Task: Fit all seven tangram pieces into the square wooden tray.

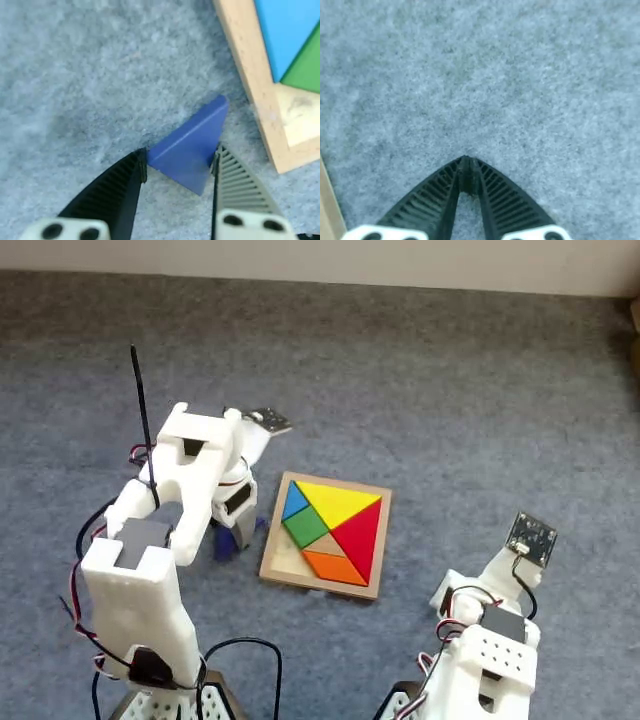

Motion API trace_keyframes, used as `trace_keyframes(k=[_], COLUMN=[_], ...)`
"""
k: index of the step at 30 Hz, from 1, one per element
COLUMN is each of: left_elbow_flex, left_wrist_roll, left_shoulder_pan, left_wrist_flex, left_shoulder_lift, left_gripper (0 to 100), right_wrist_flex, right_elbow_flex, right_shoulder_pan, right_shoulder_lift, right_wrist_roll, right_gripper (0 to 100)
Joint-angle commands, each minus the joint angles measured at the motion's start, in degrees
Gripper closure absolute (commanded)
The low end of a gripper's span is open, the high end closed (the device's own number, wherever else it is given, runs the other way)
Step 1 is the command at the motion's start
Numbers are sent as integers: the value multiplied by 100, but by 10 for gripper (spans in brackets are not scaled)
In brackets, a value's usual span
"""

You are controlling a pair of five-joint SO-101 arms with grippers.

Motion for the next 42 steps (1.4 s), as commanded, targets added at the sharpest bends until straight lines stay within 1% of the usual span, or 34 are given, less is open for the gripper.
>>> trace_keyframes(k=[1,5,9,13,19,28,33,39,42], left_elbow_flex=[-207,-207,-207,-251,-136,1086,1525,1895,1938], left_wrist_roll=[-44,-35,-26,-18,246,255,255,237,237], left_shoulder_pan=[233,242,242,242,251,1086,1121,1103,1103], left_wrist_flex=[-70,-70,-35,-26,44,44,-290,-721,-721], left_shoulder_lift=[-13,-13,-75,-136,-796,-2167,-2738,-2747,-2747], left_gripper=[814,826,899,904,905,905,905,902,902], right_wrist_flex=[-22,-22,-22,-22,-22,-22,-22,-22,-22], right_elbow_flex=[13,13,13,13,13,13,13,13,13], right_shoulder_pan=[154,154,154,154,154,154,154,154,154], right_shoulder_lift=[13,13,13,13,13,13,13,13,13], right_wrist_roll=[70,70,70,70,70,70,70,70,70], right_gripper=[992,992,992,992,992,992,992,992,992])
